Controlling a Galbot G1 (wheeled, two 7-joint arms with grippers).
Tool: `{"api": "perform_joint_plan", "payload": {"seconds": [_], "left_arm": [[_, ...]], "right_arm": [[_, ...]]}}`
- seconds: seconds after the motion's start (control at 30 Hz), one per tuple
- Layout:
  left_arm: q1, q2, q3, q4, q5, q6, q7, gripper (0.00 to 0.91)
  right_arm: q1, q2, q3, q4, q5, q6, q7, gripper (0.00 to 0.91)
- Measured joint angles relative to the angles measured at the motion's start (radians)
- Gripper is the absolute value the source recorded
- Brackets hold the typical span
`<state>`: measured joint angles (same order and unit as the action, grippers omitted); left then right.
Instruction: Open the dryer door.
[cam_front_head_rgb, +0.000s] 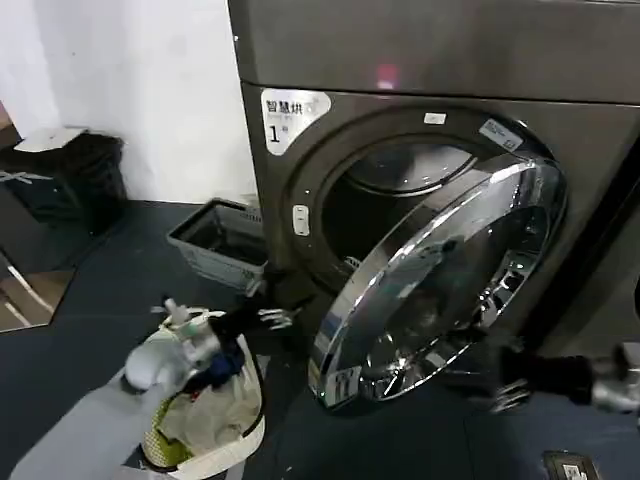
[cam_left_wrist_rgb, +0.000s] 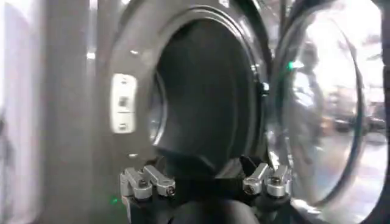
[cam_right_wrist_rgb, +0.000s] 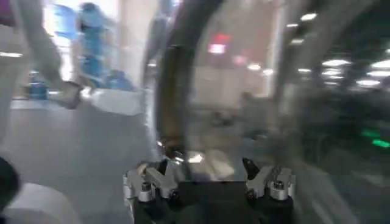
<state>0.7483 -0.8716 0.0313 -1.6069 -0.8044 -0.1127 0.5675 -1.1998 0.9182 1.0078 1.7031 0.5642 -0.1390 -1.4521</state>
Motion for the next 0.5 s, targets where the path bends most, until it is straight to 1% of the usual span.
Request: {"api": "perform_joint_plan", "payload": {"seconds": [0.2, 0.27, 0.3, 0.4, 0.5], "left_arm": [[-0.089, -0.035, 0.096, 0.031, -0.020, -0.002, 0.046, 0.907], [-0.107, -0.040, 0.123, 0.028, -0.038, 0.005, 0.057, 0.907], [-0.114, -0.041, 0.135, 0.024, -0.041, 0.006, 0.060, 0.907], [-0.134, -0.048, 0.167, 0.017, -0.041, 0.001, 0.061, 0.907], [-0.136, -0.067, 0.189, 0.003, -0.037, 0.000, 0.059, 0.907]], "right_arm": [[-0.012, 0.022, 0.142, -0.066, 0.009, 0.017, 0.076, 0.907], [-0.015, 0.038, 0.197, -0.083, -0.012, 0.029, 0.126, 0.907], [-0.017, 0.047, 0.225, -0.084, -0.013, 0.032, 0.152, 0.907], [-0.029, 0.074, 0.311, -0.076, 0.021, 0.050, 0.259, 0.907], [-0.050, 0.097, 0.391, -0.054, 0.035, 0.057, 0.368, 0.907]]}}
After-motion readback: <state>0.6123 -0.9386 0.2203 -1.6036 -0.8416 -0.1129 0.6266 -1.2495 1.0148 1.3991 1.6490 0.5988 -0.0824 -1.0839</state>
